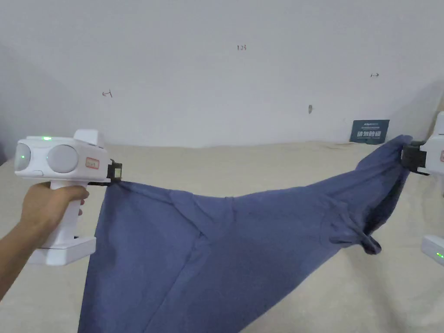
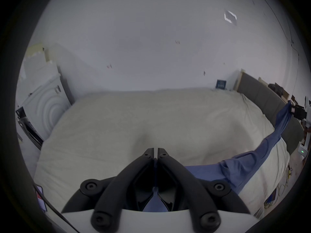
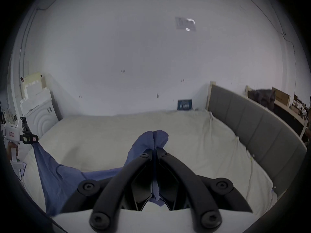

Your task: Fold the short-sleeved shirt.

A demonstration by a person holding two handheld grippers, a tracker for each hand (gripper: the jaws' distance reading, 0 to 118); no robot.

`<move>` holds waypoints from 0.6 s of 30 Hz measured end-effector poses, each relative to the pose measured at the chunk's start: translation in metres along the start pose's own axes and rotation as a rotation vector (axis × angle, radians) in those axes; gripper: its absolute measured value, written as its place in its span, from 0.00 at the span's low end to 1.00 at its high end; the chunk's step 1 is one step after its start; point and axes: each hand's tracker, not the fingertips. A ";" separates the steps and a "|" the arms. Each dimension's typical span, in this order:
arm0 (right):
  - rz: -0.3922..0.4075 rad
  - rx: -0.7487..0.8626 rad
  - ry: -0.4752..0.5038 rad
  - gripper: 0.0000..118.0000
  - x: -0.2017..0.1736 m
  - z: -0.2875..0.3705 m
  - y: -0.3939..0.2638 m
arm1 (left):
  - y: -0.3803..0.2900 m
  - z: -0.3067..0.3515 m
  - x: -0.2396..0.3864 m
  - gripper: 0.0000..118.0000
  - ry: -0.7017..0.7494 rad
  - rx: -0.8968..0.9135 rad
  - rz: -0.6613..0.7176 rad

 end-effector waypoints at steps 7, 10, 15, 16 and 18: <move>0.014 0.101 0.027 0.02 -0.021 -0.012 0.076 | 0.092 0.033 -0.019 0.00 0.093 0.137 -0.047; 0.026 0.147 0.023 0.02 -0.029 -0.028 0.109 | 0.133 0.040 -0.018 0.00 0.126 0.193 -0.067; 0.016 0.195 0.003 0.02 -0.040 -0.059 0.148 | 0.186 0.034 -0.014 0.00 0.177 0.258 -0.096; 0.022 0.201 -0.004 0.02 -0.042 -0.064 0.152 | 0.192 0.032 -0.013 0.00 0.186 0.264 -0.102; 0.038 0.211 -0.015 0.02 -0.045 -0.076 0.156 | 0.200 0.025 -0.011 0.00 0.197 0.278 -0.115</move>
